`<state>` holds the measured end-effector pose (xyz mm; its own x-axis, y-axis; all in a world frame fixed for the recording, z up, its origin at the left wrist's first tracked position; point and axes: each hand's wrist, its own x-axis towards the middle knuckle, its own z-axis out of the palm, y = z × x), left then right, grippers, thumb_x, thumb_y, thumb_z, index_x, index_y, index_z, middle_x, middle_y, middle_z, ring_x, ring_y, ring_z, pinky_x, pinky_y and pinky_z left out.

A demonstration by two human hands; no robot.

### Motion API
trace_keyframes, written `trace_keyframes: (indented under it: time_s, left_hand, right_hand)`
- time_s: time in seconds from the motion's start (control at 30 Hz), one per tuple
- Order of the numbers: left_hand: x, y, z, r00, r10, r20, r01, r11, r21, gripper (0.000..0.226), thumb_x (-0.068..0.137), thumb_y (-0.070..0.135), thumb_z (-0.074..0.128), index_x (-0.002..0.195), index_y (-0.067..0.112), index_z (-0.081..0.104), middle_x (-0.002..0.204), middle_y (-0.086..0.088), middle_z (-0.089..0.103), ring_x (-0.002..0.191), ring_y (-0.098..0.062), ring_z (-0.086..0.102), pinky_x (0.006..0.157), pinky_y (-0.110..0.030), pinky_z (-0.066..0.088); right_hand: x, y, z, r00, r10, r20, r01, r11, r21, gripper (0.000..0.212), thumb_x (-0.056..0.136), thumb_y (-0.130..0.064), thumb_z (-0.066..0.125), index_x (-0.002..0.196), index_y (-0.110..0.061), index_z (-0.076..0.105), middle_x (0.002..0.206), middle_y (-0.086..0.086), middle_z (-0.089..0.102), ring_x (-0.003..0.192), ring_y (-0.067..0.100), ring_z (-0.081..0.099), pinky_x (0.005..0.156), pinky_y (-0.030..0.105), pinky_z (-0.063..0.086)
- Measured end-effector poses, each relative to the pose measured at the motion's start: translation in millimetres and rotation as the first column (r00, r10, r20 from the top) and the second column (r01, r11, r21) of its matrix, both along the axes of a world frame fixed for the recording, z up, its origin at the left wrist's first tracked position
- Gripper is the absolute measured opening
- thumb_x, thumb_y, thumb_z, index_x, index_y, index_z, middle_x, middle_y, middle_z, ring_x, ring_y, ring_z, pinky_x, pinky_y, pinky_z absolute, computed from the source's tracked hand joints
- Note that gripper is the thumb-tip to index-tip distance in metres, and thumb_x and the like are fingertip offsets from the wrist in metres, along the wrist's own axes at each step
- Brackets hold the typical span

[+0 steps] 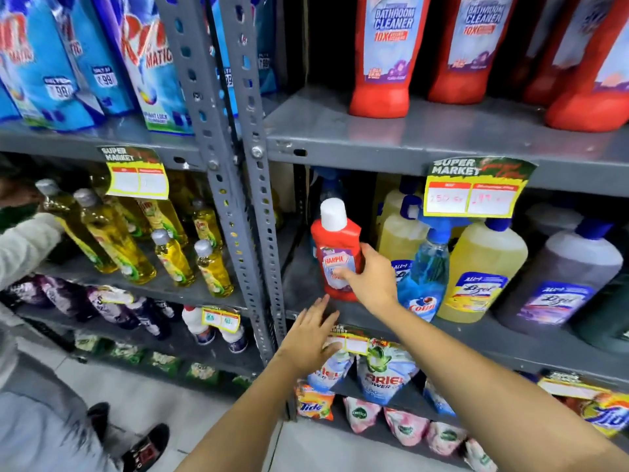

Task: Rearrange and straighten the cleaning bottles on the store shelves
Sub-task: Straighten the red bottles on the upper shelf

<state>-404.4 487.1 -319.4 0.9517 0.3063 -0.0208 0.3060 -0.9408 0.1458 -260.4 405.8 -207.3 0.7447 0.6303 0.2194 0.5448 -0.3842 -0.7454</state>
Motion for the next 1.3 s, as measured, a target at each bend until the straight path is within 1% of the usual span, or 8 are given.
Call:
trace_keyframes:
  time_s: [0.1, 0.23, 0.37, 0.53, 0.7, 0.93, 1.13, 1.3]
  left_hand:
    - [-16.6, 9.6, 29.5, 0.982, -0.014, 0.188, 0.025, 0.998, -0.055, 0.061, 0.1, 0.048, 0.04, 0.151, 0.02, 0.025, 0.162, -0.006, -0.006, 0.148, -0.025, 0.001, 0.119, -0.047, 0.016]
    - [-26.4, 16.7, 100.4, 0.92, -0.089, 0.382, 0.078, 0.996, 0.045, 0.055, 0.101, 0.046, 0.04, 0.15, 0.024, 0.028, 0.163, 0.001, 0.001, 0.149, -0.017, -0.001, 0.119, -0.044, 0.018]
    - [-11.6, 3.5, 192.3, 0.747, -0.216, 0.629, 0.151, 0.976, 0.156, 0.054, 0.099, 0.031, 0.054, 0.148, 0.016, 0.037, 0.161, -0.002, 0.018, 0.149, -0.02, 0.009, 0.118, -0.043, 0.018]
    - [21.2, -4.5, 271.7, 0.557, -0.294, 0.777, 0.077, 0.95, 0.304, 0.051, 0.097, 0.028, 0.054, 0.142, 0.008, 0.045, 0.155, -0.009, 0.03, 0.147, -0.026, 0.019, 0.118, -0.05, 0.018]
    - [62.3, 4.8, 298.5, 0.651, -0.317, 0.689, -0.017, 0.902, 0.431, 0.064, 0.096, 0.055, 0.039, 0.146, 0.016, 0.041, 0.156, -0.005, 0.033, 0.146, -0.023, 0.02, 0.116, -0.058, 0.012]
    - [78.2, 14.1, 290.5, 0.64, -0.371, 0.673, -0.063, 0.847, 0.527, 0.061, 0.099, 0.059, 0.03, 0.131, 0.015, 0.06, 0.135, -0.004, 0.06, 0.131, -0.024, 0.049, 0.109, -0.046, 0.032]
    - [78.7, 13.5, 290.7, 0.597, -0.38, 0.707, -0.083, 0.847, 0.526, 0.054, 0.095, 0.057, 0.044, 0.123, 0.017, 0.065, 0.124, -0.001, 0.067, 0.115, -0.02, 0.06, 0.09, -0.035, 0.04]
    - [78.7, 12.1, 289.7, 0.614, -0.352, 0.707, -0.099, 0.854, 0.511, 0.053, 0.095, 0.058, 0.043, 0.123, 0.019, 0.065, 0.124, 0.0, 0.067, 0.114, -0.019, 0.061, 0.087, -0.036, 0.039]
  right_hand:
    - [-11.4, -32.7, 34.2, 0.999, 0.036, 0.013, -0.037, 0.991, 0.131, 0.043, 0.075, -0.025, 0.083, 0.113, -0.014, 0.066, 0.103, 0.003, 0.075, 0.092, 0.018, 0.07, 0.079, 0.031, 0.054]
    - [-26.5, -66.8, 113.6, 0.995, 0.099, 0.013, -0.095, 0.896, 0.433, 0.038, 0.068, -0.012, 0.087, 0.093, -0.032, 0.067, 0.085, -0.017, 0.075, 0.079, 0.0, 0.07, 0.075, 0.024, 0.057]
    - [-37.2, -95.0, 215.9, 0.975, 0.133, 0.175, -0.216, 0.731, 0.647, 0.033, 0.07, -0.013, 0.085, 0.095, -0.028, 0.069, 0.089, -0.016, 0.077, 0.085, 0.001, 0.071, 0.077, 0.021, 0.056]
    - [-28.5, -115.7, 313.3, 0.934, 0.147, 0.327, -0.347, 0.593, 0.726, 0.022, 0.074, -0.029, 0.078, 0.093, -0.029, 0.067, 0.096, -0.009, 0.076, 0.086, 0.008, 0.074, 0.065, 0.02, 0.056]
    - [20.9, -107.9, 347.7, 0.937, 0.087, 0.337, -0.301, 0.69, 0.658, 0.02, 0.079, -0.021, 0.079, 0.096, -0.024, 0.068, 0.095, 0.0, 0.075, 0.075, 0.006, 0.072, 0.051, 0.017, 0.052]
    - [97.1, -76.6, 320.3, 0.985, 0.004, 0.175, -0.097, 0.847, 0.523, 0.026, 0.077, -0.017, 0.082, 0.098, -0.017, 0.067, 0.099, 0.012, 0.075, 0.076, 0.019, 0.071, 0.041, 0.024, 0.052]
    - [111.2, -69.5, 311.2, 0.993, 0.043, 0.108, -0.092, 0.863, 0.497, 0.037, 0.078, -0.025, 0.082, 0.109, -0.012, 0.067, 0.105, 0.009, 0.075, 0.086, 0.023, 0.073, 0.042, 0.023, 0.052]
    - [111.4, -67.1, 303.6, 0.996, 0.047, 0.072, -0.077, 0.865, 0.496, 0.046, 0.081, -0.029, 0.079, 0.119, -0.01, 0.061, 0.113, 0.009, 0.072, 0.091, 0.022, 0.072, 0.044, 0.028, 0.056]
